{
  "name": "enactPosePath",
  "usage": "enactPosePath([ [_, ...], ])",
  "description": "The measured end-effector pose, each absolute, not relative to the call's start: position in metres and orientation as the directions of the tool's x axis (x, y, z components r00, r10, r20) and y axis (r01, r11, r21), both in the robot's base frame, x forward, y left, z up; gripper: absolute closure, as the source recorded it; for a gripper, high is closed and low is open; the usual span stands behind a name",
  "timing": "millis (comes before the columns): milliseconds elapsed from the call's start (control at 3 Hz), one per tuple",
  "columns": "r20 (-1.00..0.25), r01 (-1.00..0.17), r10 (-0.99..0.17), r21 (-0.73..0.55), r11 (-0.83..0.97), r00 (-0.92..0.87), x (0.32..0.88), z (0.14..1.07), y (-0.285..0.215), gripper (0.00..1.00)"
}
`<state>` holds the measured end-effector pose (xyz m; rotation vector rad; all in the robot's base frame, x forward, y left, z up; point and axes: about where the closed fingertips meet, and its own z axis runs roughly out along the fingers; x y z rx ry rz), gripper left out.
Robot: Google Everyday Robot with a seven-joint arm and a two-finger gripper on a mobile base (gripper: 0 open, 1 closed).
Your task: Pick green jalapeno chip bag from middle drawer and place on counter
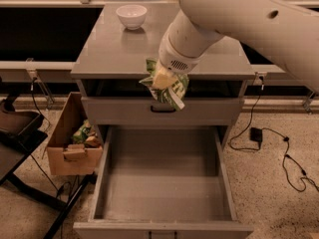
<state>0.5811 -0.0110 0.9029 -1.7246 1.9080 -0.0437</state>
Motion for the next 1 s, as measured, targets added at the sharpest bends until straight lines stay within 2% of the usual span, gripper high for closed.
enactPosePath([
  [333,-0.377,-0.874,-0.923,-0.47,0.121,0.075,0.627,0.916,-0.003,1.0],
  [1000,-0.335,-0.714,-0.891,-0.7,0.017,0.307,0.725,0.995,0.022,1.0],
])
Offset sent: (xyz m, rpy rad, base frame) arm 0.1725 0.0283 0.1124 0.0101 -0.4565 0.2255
